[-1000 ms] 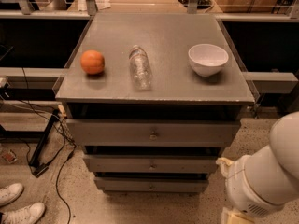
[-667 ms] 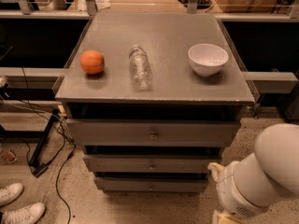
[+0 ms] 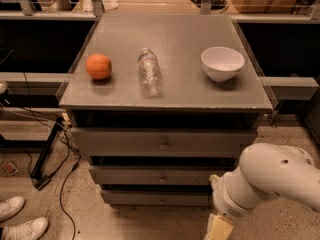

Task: Open middle drawer

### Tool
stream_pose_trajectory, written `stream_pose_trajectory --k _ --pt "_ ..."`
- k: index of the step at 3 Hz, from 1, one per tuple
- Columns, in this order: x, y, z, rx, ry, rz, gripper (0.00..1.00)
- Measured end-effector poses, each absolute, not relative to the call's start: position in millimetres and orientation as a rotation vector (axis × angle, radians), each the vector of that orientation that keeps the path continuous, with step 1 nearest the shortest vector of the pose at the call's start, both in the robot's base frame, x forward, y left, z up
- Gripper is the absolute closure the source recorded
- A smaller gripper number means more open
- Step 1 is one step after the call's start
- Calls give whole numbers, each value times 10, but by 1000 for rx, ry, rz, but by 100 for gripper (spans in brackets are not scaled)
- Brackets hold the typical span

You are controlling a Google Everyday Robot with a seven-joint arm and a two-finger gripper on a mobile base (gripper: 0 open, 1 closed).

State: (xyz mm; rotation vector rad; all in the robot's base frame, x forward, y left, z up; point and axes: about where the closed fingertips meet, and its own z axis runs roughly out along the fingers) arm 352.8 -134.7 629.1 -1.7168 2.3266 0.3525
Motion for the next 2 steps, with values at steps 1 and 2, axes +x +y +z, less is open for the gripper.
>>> stream_pose_trajectory --k 1,2 --pt "3529 -1346 6290 -1717 2327 353 0" --pt "3636 -1162 6127 -1700 2308 360 0"
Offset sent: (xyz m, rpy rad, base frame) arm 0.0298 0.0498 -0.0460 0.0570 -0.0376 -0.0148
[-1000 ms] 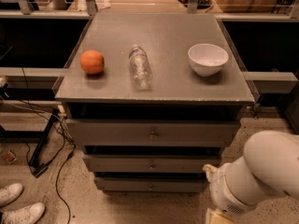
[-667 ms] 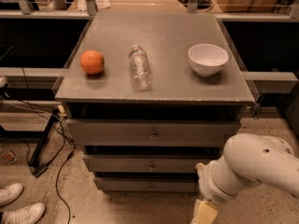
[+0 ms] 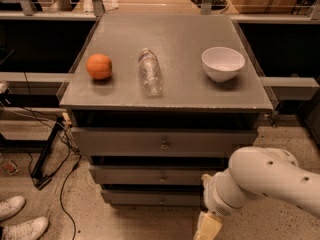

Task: Open middle drawer

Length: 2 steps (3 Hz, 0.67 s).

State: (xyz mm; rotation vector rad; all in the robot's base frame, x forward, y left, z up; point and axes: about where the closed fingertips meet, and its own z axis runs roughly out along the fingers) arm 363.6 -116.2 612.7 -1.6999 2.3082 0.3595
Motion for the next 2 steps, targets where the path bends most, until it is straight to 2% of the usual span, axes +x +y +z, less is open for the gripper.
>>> stream_pose_trajectory --k 2 --pt "4302 -690 5522 -1660 2202 386 0"
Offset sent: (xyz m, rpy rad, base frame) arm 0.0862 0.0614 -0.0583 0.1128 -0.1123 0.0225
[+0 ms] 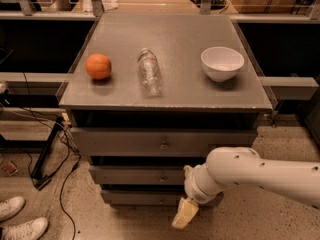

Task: Open middle drawer

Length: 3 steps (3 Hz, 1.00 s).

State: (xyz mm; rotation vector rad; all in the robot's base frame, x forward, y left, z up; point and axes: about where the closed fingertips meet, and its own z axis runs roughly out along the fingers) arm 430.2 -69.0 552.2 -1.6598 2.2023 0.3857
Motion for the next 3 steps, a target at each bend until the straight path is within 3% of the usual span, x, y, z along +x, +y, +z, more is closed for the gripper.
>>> stream_pose_trajectory --k 3 --pt "4410 -754 4998 -1660 2235 373 0"
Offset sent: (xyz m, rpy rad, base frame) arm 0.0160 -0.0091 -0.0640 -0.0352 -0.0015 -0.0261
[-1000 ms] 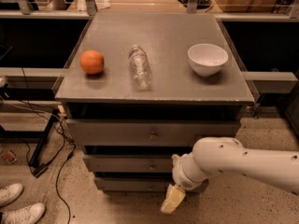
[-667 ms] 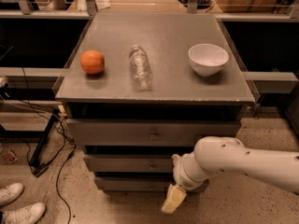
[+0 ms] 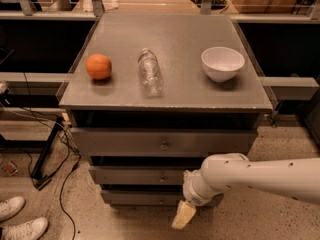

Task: Open middle drawer

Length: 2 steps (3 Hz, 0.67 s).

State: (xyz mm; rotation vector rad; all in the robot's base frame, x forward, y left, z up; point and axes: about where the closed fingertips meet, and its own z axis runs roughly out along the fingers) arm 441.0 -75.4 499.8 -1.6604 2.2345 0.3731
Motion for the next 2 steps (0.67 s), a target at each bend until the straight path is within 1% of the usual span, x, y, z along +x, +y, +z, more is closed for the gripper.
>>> stream_pose_trajectory --k 2 --pt "4670 -867 4596 -1674 2266 313 0"
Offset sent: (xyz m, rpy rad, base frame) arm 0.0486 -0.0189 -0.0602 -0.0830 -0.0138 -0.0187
